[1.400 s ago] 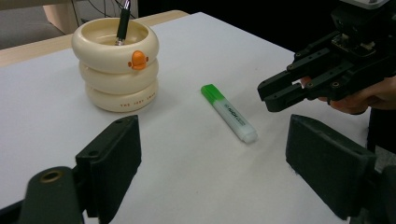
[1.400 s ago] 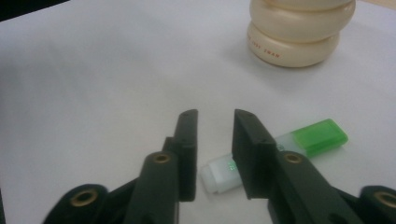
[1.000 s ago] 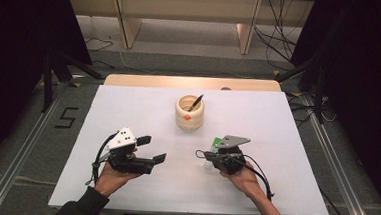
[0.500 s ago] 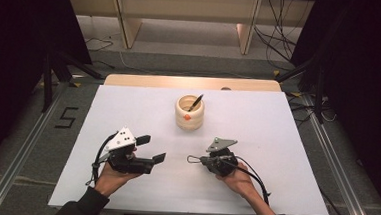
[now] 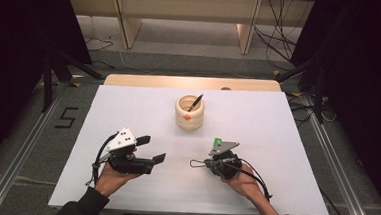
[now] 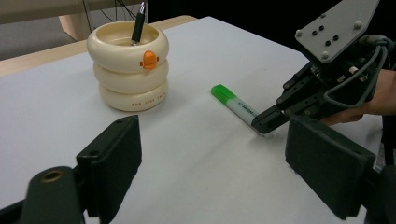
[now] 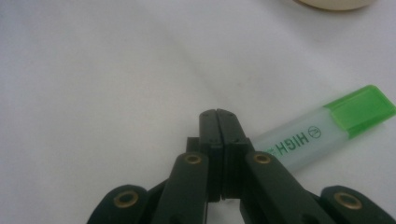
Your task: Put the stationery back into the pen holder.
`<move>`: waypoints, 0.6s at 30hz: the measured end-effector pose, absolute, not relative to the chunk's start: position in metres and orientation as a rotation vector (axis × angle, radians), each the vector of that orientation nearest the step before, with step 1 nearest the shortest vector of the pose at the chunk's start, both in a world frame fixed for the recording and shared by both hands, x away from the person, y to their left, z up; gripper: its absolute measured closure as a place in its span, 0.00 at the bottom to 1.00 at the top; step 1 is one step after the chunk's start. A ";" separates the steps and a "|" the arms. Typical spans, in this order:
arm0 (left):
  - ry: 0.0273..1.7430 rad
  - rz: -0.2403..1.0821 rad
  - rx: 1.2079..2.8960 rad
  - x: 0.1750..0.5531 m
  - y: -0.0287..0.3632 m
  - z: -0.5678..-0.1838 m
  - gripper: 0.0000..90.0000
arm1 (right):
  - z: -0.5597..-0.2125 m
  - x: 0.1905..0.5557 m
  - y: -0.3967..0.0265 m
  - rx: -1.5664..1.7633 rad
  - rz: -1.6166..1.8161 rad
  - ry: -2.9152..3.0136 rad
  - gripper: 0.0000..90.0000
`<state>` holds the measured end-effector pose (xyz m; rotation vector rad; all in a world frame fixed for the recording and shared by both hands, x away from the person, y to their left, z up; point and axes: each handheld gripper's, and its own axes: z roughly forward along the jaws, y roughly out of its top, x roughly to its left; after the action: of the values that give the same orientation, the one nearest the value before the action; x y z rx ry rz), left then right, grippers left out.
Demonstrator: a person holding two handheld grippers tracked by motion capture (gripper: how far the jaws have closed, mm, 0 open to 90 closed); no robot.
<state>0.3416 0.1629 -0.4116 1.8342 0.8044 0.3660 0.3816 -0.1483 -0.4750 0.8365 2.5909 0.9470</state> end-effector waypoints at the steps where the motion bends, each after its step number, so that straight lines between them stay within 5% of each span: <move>1: 0.806 0.365 1.833 0.342 0.163 -0.412 0.20 | -0.475 0.381 -0.149 0.832 0.939 2.588 1.00; 18: 0.807 0.364 1.841 0.341 0.162 -0.412 0.20 | -0.469 0.377 -0.183 0.892 0.819 2.572 1.00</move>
<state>0.3415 0.1620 -0.4123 1.8412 0.8072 0.3636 0.3773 -0.1825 -0.4693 0.8915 2.5716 0.8194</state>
